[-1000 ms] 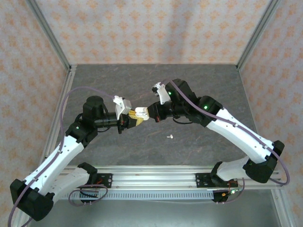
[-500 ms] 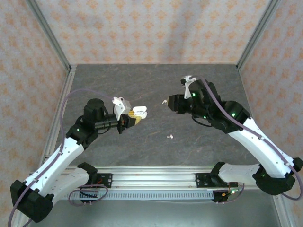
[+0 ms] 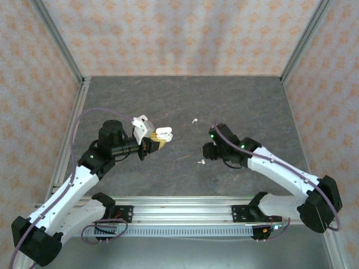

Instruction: Insert wireless bluetooth earbuds into charging case

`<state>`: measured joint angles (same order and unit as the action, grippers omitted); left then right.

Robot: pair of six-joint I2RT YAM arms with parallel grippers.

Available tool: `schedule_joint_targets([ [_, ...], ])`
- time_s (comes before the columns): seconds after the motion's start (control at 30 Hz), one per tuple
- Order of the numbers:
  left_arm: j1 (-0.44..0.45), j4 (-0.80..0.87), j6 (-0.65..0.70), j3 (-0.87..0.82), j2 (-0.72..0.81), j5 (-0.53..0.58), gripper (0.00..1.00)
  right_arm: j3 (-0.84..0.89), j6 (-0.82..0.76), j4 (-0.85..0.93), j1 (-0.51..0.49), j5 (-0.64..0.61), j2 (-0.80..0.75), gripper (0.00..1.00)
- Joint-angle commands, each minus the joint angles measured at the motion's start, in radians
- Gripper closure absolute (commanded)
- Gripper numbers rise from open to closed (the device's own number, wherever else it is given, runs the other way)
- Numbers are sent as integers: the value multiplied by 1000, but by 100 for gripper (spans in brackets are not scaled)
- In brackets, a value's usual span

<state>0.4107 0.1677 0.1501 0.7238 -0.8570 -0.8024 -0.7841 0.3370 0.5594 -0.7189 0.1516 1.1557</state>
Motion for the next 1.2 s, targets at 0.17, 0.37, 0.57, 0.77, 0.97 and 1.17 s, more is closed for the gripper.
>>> schedule_joint_targets([
  [0.17, -2, -31, -1, -19, 18, 5, 100, 128, -136, -242, 4, 52, 63, 49],
  [0.37, -1, -35, -5, -17, 15, 9, 100, 91, -186, -226, 3, 85, 212, 51],
  [0.57, -2, -17, 4, -11, 15, 14, 100, 47, -206, -200, -2, 106, 308, 56],
  [0.77, -1, -20, 6, -11, 14, 19, 100, 11, -196, -173, -1, 50, 358, 75],
  [0.97, -1, -16, 8, -10, 16, 19, 100, -63, -224, -120, 5, 28, 374, 88],
  [1.17, -1, -8, 14, -8, 19, 19, 100, -118, -223, -83, 13, 53, 367, 95],
])
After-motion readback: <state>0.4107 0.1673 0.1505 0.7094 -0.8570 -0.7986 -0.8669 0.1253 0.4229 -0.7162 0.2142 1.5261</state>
